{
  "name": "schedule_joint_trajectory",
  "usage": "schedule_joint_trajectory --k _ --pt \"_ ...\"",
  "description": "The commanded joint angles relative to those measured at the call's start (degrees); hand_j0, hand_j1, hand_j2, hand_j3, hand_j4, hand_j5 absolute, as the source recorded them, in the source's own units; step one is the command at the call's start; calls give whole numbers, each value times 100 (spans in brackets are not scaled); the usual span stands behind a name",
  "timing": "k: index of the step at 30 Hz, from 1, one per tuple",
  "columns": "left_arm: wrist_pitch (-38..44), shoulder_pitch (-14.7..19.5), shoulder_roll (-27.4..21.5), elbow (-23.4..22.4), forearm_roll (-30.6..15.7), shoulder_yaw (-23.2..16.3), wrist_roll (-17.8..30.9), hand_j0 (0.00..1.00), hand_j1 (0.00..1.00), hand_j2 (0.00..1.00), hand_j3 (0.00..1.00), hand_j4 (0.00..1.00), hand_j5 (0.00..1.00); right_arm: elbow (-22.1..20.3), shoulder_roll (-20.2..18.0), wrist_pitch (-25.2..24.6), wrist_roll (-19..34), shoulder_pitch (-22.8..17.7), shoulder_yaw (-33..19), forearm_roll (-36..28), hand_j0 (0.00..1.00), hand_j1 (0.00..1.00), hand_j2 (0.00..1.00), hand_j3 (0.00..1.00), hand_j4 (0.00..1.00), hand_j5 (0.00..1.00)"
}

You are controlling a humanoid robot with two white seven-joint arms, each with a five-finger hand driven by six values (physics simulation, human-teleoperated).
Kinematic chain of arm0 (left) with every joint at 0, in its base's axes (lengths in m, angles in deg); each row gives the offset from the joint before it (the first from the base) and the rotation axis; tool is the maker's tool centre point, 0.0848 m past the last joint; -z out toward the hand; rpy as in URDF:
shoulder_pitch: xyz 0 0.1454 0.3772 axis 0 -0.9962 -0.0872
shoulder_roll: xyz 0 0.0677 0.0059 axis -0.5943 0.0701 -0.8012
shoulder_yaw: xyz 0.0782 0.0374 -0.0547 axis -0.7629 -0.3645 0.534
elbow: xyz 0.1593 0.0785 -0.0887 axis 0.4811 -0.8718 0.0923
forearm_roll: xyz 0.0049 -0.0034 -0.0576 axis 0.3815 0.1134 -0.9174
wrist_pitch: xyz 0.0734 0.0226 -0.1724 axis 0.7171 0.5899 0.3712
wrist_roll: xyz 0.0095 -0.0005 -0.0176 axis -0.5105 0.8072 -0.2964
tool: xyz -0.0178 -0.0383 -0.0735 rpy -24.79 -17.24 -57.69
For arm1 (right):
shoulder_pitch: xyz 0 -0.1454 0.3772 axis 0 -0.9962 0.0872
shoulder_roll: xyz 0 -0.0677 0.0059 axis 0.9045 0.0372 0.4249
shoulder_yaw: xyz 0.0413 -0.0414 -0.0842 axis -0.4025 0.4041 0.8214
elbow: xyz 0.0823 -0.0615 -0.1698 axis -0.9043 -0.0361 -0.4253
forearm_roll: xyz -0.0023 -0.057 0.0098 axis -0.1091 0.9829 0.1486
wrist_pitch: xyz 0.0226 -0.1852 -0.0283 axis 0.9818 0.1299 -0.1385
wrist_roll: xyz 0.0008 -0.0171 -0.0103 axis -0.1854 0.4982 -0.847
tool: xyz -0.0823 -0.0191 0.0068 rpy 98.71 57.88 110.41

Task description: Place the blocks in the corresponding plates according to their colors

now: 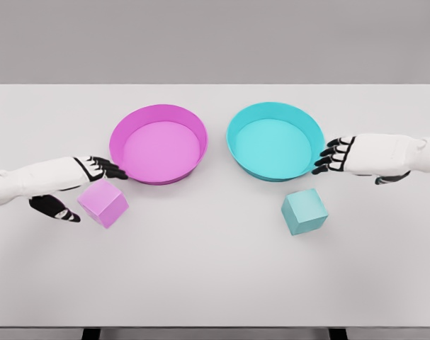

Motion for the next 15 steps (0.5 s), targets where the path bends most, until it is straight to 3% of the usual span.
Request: schedule_joint_trajectory --k 1,6,9,15 --pt "12 0 -21 12 -47 -33 0 100 100 100 100 100 100 -573 -287 -6 -31 0 184 -117 100 100 100 100 100 100" --pt "12 -26 32 -181 68 -33 0 100 100 100 100 100 100 -688 -287 -6 -31 0 131 -134 100 100 100 100 100 100" --pt "12 -35 84 -181 147 -77 0 100 100 100 100 100 100 -793 56 -6 -31 -17 122 -134 100 100 100 100 100 100" --pt "12 -35 163 -181 322 -77 -9 100 100 100 100 100 100 -881 232 -6 -22 -17 34 -372 100 100 100 100 100 100"
